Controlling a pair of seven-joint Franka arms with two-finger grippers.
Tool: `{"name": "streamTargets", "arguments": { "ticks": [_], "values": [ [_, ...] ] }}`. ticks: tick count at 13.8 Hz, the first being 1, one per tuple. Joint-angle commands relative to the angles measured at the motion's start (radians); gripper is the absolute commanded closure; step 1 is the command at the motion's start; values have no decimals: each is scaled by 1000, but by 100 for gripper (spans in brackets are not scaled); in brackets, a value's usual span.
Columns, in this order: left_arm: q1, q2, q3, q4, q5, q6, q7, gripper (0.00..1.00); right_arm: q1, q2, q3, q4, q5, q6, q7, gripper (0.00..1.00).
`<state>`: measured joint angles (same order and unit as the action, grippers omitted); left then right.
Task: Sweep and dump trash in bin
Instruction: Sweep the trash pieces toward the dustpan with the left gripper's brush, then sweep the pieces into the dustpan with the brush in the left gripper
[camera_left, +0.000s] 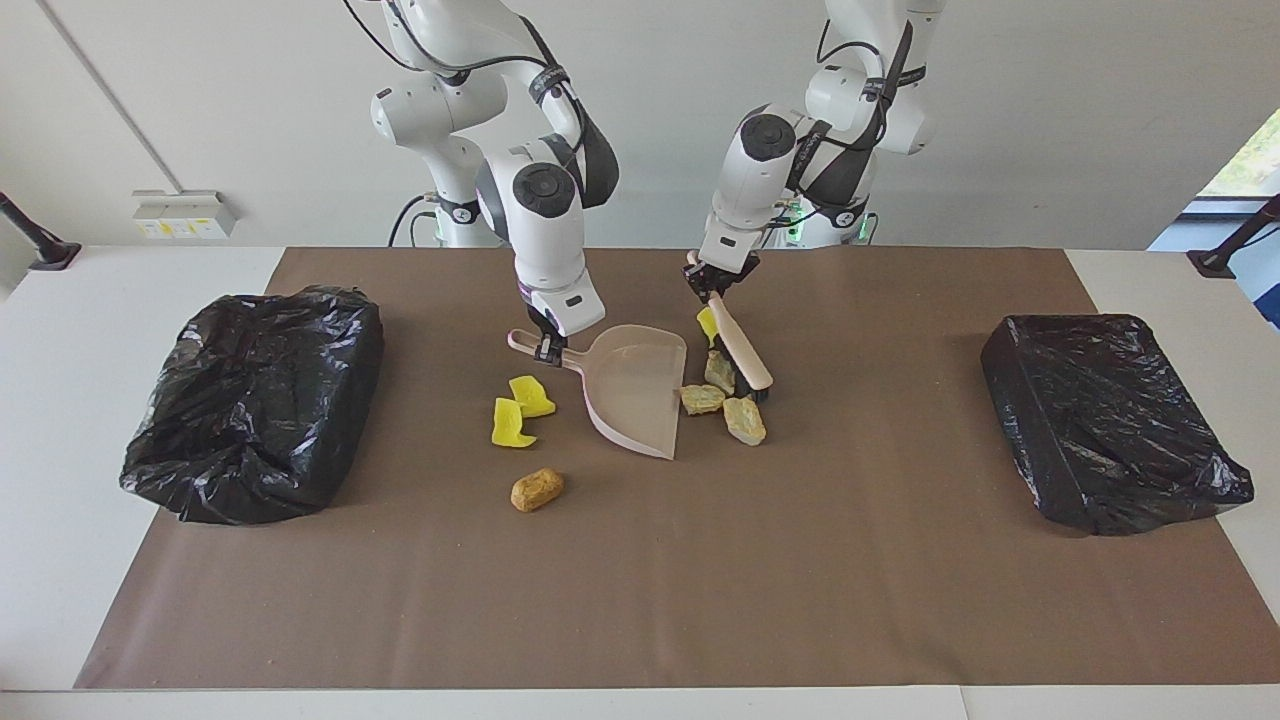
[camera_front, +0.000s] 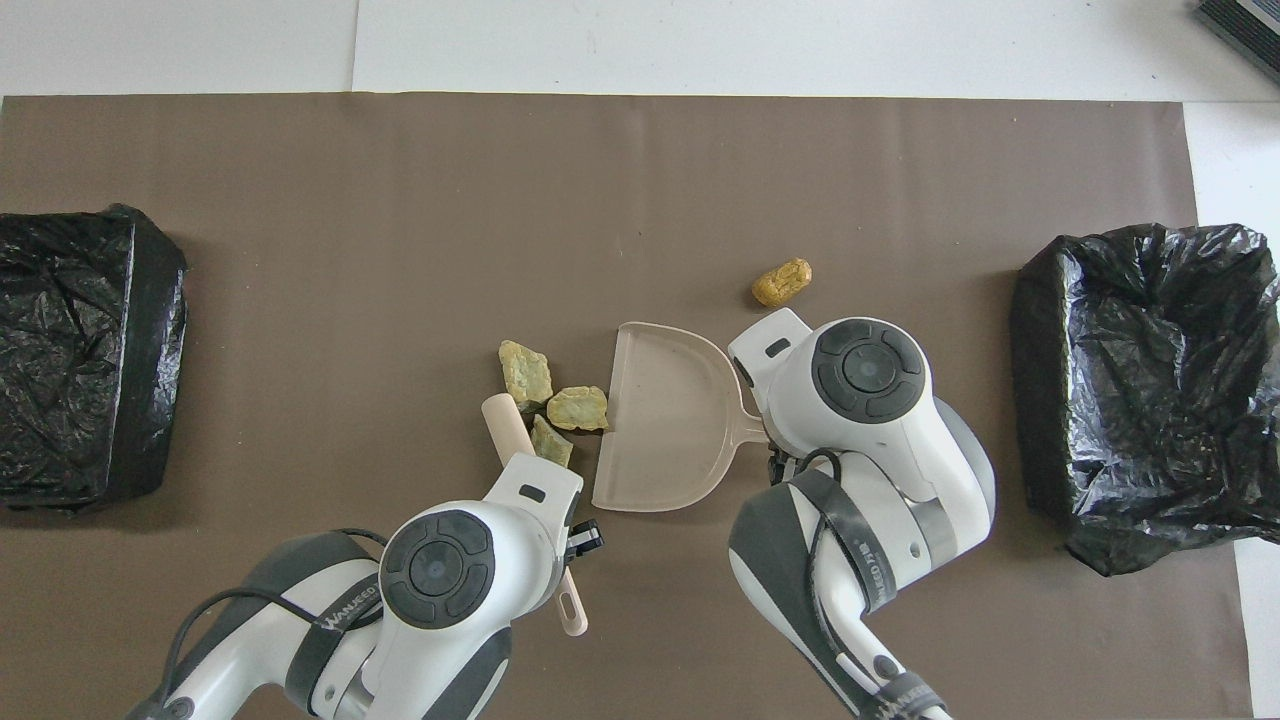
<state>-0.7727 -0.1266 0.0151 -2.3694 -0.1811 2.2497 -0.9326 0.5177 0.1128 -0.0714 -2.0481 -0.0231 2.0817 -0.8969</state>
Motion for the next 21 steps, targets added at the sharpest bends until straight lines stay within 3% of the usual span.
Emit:
{"name": "streamTargets", "arguments": {
  "ticks": [1,4,8,12,16,21],
  "values": [
    [-68,42,11,35,-23,36,46,100,-4,16,5,16,5,14,27,100],
    [-103,74,5,62,-21,88,51,100,-4,16,5,16,5,14,27,100],
    [-161,133,5,192,-37,71,63,100,-11,11,5,3,6,12,24,100],
    [-140,140,23,286,-37,-73,121,100,-4,18,5,0,6,12,42,100],
    [8,145,25,348,-25,-183,259,100,-4,18,5,0,8,11,45,100],
    [180,139,29,300,-11,-236,463,100,13,31,5,-18,6,18,58,100]
  ]
}}
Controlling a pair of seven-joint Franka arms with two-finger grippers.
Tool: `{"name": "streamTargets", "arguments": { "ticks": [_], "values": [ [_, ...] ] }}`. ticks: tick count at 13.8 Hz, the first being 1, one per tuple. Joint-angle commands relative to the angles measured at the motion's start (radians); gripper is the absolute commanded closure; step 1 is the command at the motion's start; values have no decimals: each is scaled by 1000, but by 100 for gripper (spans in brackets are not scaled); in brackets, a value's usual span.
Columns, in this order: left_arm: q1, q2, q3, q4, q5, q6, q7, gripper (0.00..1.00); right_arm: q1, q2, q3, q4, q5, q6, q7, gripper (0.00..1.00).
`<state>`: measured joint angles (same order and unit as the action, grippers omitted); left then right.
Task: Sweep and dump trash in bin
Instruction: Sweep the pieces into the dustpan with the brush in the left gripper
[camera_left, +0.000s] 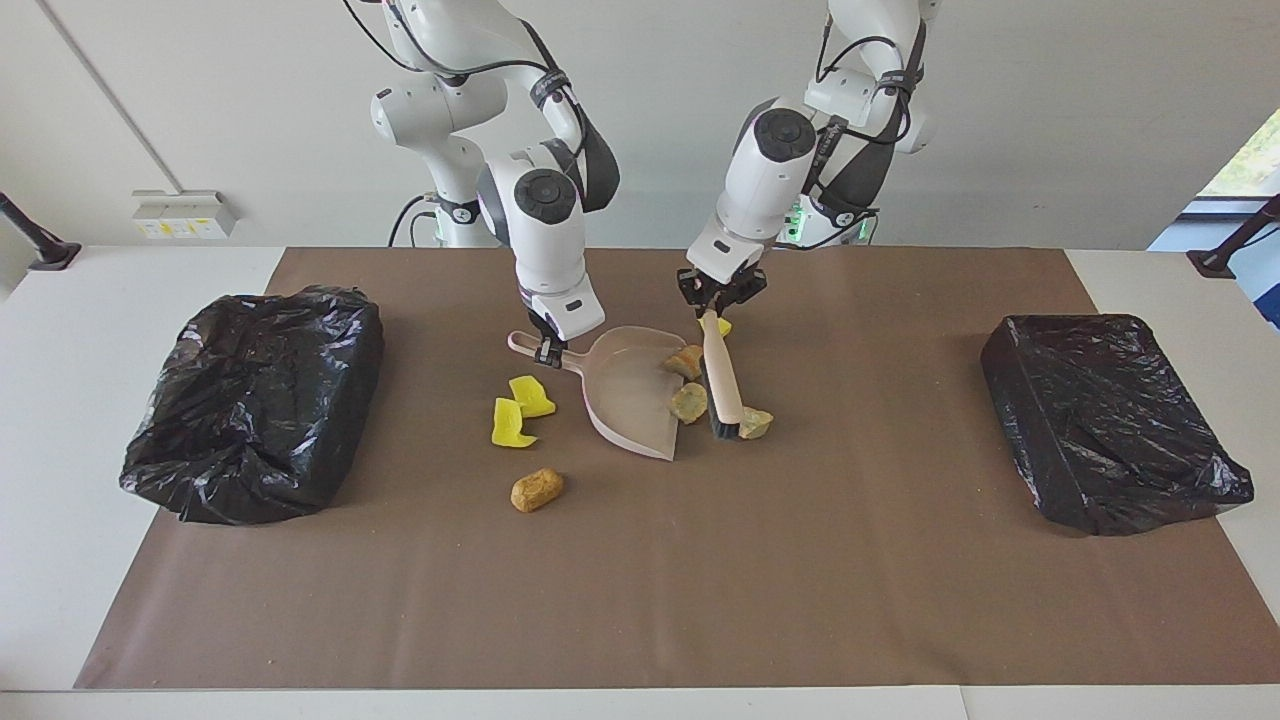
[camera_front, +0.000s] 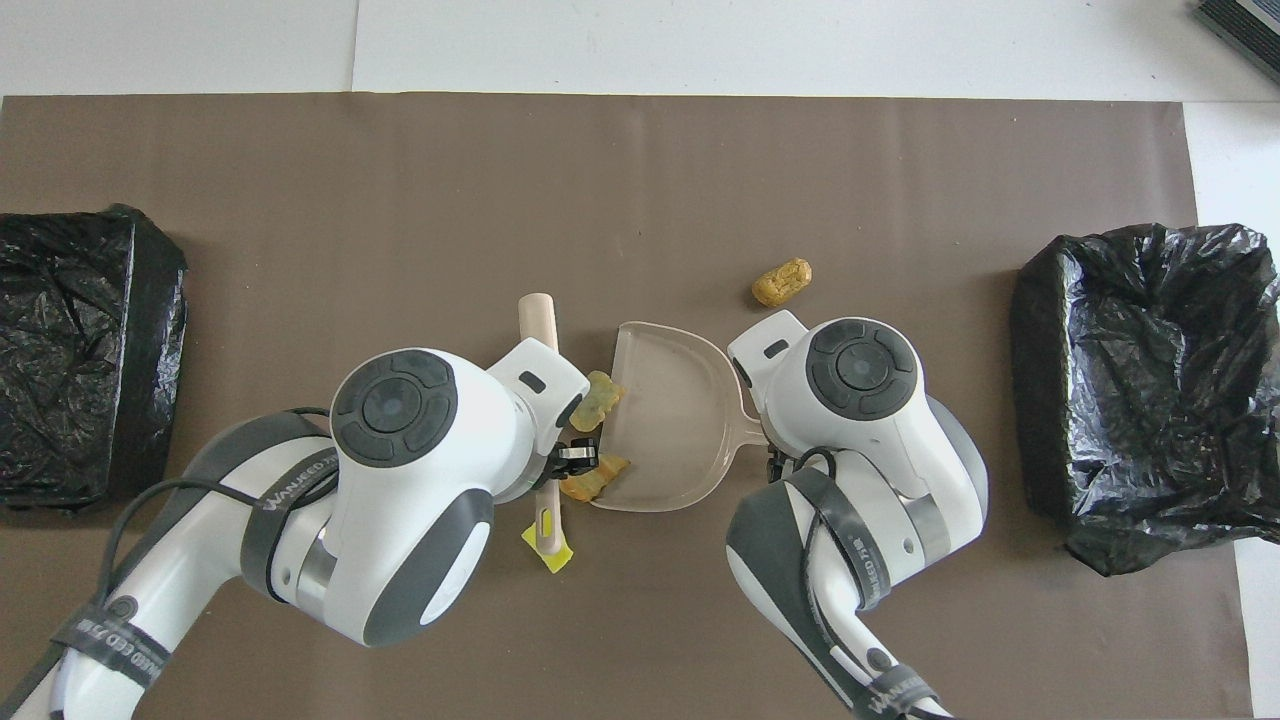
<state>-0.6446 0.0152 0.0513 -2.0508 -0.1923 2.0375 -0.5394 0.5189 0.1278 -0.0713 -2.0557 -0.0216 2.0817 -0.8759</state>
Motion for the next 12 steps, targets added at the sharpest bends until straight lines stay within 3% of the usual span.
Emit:
{"name": "streamTargets", "arguments": {
  "ticks": [1,8,12],
  "values": [
    [80,-12,-7,-43,29,-19,102,100,15,16,7,-11,6,20,40,100],
    [109,-14,-11,-192,83,113,173,100,15,21,5,-3,6,32,40,100],
    [25,-26,-18,-201,68,110,185,100,18,20,7,-3,6,29,52,100]
  ]
}}
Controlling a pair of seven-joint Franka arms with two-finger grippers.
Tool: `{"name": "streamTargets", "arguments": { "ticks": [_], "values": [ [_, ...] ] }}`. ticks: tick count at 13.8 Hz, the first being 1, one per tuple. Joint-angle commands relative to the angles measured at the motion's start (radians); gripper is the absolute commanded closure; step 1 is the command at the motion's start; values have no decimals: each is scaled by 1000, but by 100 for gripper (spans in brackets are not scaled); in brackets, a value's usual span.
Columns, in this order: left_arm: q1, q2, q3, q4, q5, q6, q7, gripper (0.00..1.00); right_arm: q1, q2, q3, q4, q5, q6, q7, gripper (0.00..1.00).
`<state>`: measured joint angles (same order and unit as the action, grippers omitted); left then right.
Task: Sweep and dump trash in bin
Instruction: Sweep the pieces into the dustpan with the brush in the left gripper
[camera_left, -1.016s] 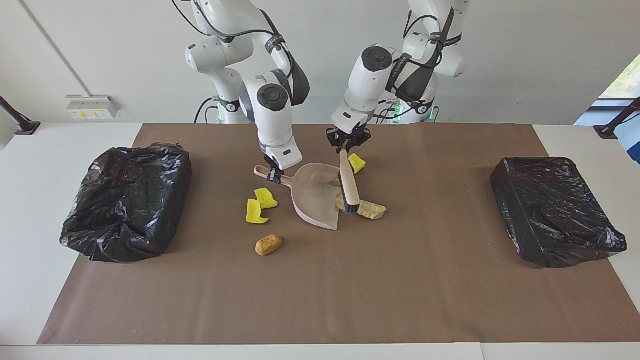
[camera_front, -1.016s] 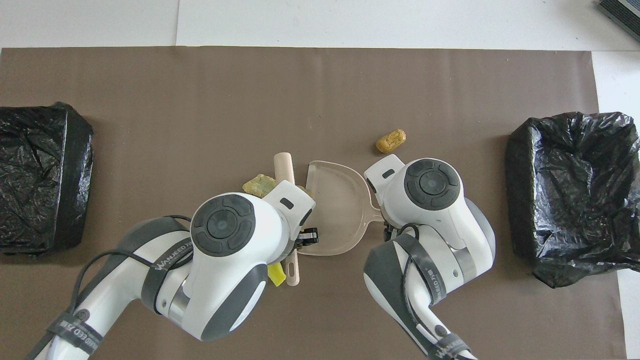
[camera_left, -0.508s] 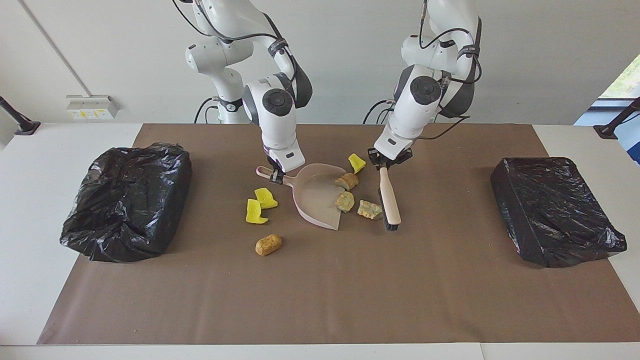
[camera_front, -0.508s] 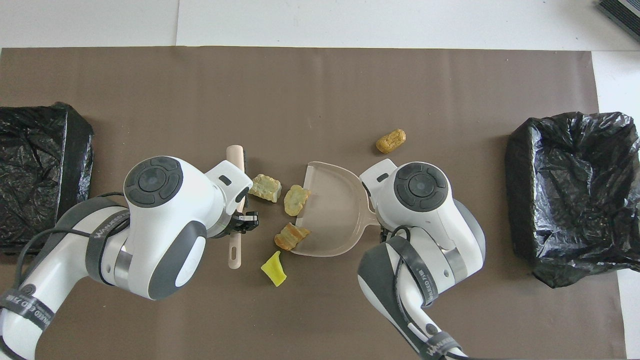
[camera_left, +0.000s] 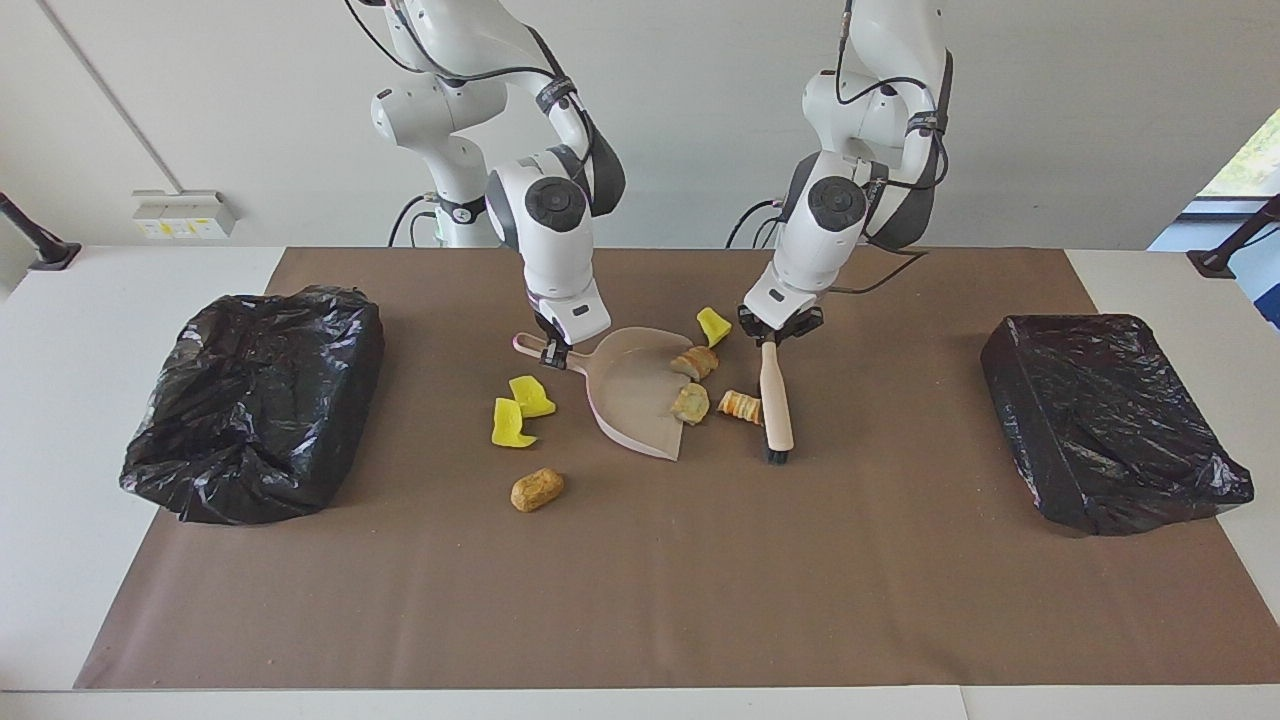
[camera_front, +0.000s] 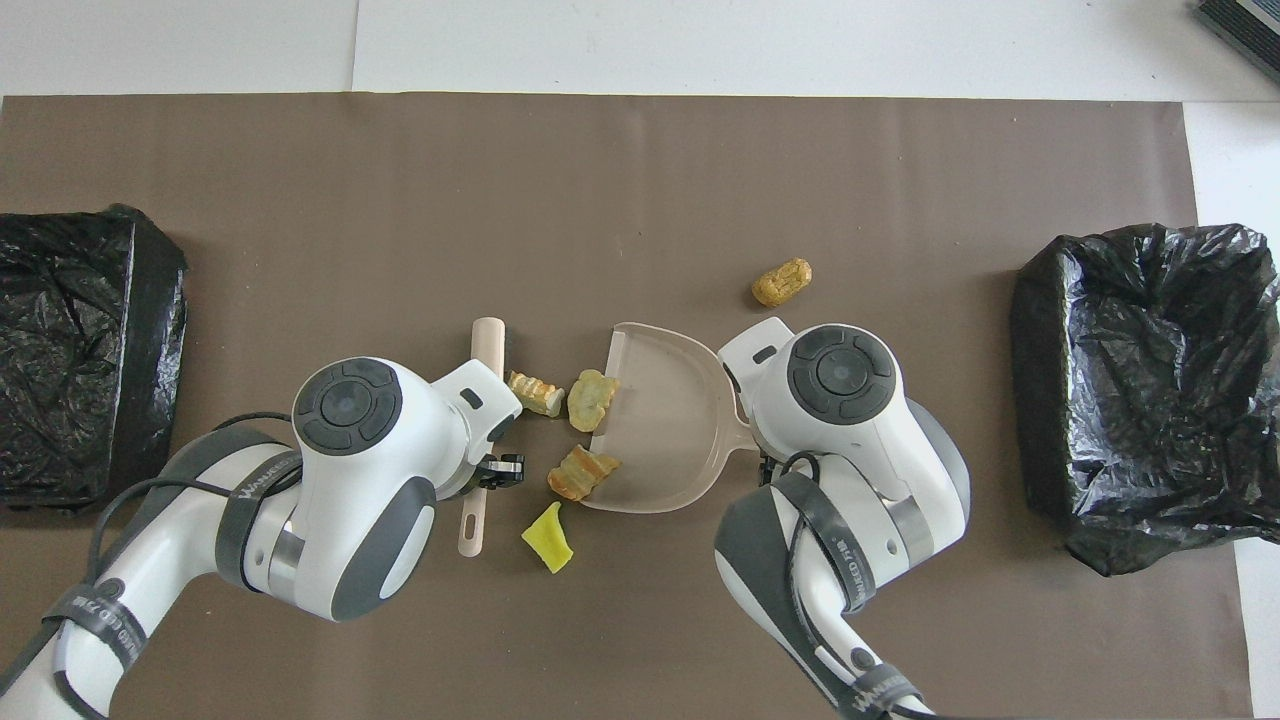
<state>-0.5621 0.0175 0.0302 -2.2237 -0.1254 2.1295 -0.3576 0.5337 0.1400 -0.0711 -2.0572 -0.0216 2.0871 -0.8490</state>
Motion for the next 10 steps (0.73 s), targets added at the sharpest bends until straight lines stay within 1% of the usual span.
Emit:
{"name": "streamTargets", "arguments": {
  "ticks": [1,2,6,8,10],
  "values": [
    [-82,-33,0,-28,-29,18,3,100,3,7,7,-1,6,22,24,100],
    [-122,-34,0,-28,-74,23,3,100,3,6,7,-1,6,21,24,100],
    [-219,-31,-1,4,-195,24,2,100,3,7,5,-1,6,22,24,100],
    [-220,-13,3,64,-197,14,-14,100,2,7,5,-1,6,19,24,100],
    [-210,-40,13,67,-198,-8,-21,100,3,6,5,-1,6,13,24,100]
  ]
}}
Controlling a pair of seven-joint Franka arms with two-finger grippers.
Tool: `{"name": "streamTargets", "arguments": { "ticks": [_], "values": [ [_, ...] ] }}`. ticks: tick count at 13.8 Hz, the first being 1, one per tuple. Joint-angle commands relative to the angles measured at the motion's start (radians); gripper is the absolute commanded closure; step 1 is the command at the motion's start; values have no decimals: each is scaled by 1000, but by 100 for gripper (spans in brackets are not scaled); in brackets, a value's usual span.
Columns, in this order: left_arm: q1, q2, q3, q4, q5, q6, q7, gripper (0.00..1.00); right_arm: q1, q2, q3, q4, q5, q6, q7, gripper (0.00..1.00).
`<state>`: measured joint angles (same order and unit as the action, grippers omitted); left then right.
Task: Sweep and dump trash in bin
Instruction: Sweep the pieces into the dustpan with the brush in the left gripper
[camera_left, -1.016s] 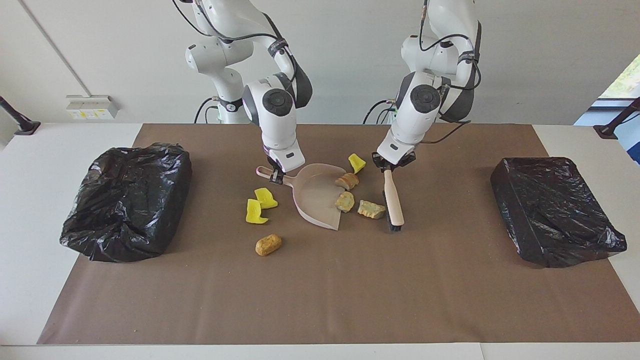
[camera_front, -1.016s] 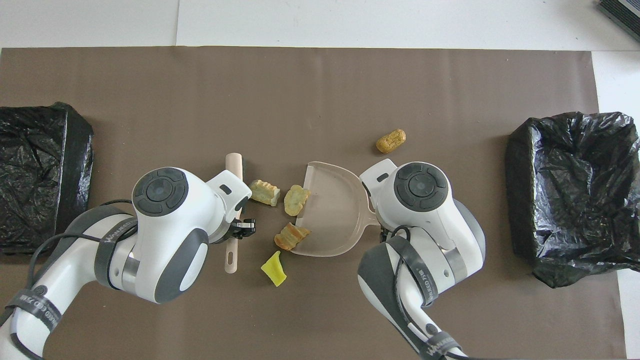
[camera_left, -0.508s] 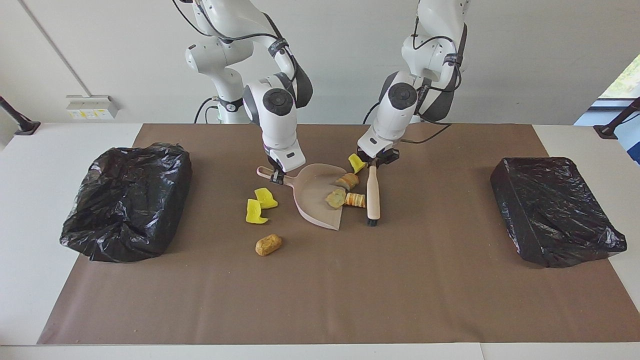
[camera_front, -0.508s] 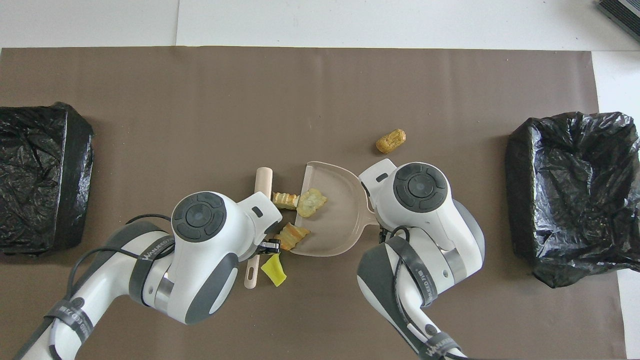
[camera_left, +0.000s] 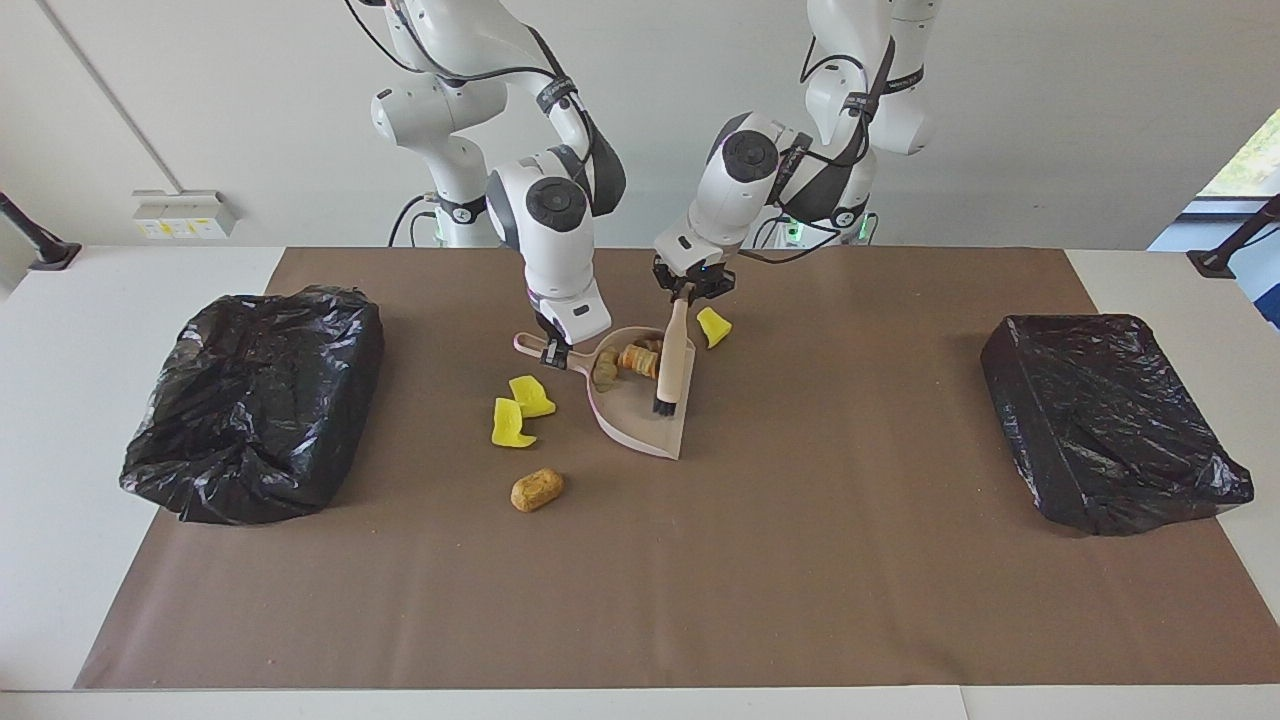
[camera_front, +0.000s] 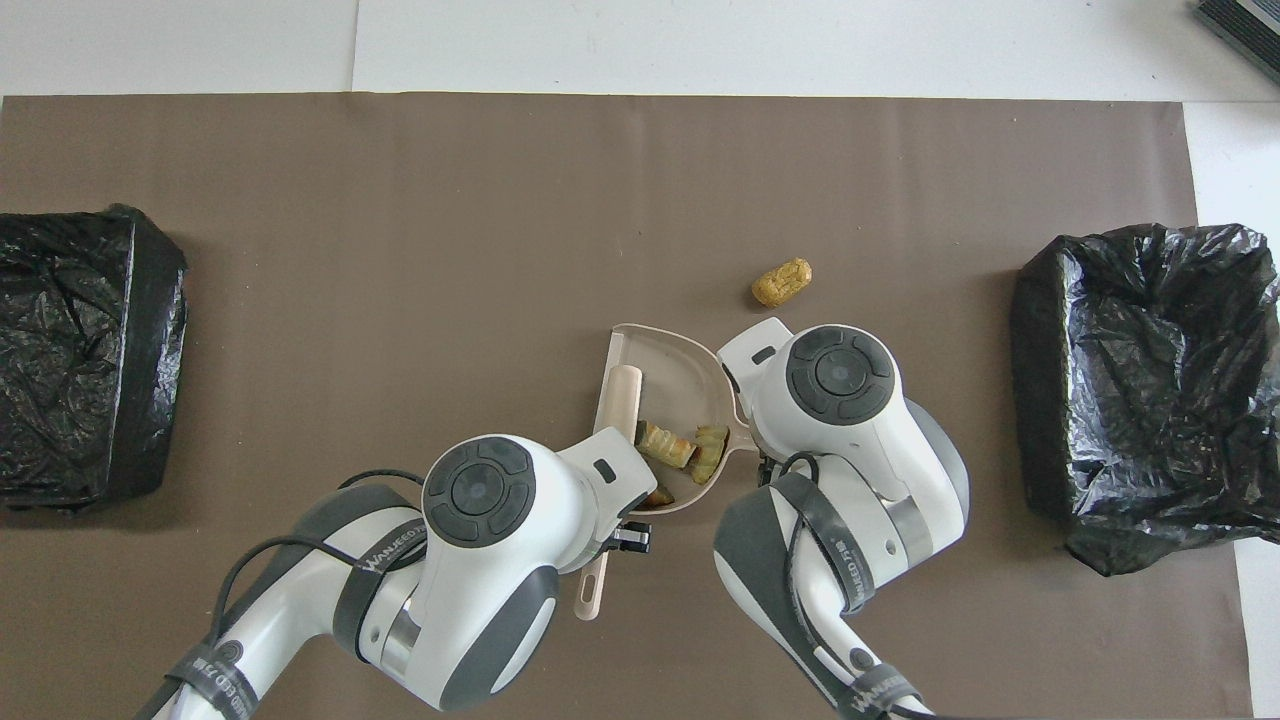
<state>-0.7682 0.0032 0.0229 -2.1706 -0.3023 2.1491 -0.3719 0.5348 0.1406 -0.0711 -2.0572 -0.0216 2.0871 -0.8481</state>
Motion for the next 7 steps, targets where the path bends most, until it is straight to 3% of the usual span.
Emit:
{"name": "streamTargets", "arguments": {
  "ticks": [1,7],
  "values": [
    [-2,-44,23,15,-21,-52,-46,100,2,5,7,-1,6,11,23,100],
    [6,-144,23,-52,70,-232,-434,100,2,5,7,-1,6,13,24,100]
  ]
}}
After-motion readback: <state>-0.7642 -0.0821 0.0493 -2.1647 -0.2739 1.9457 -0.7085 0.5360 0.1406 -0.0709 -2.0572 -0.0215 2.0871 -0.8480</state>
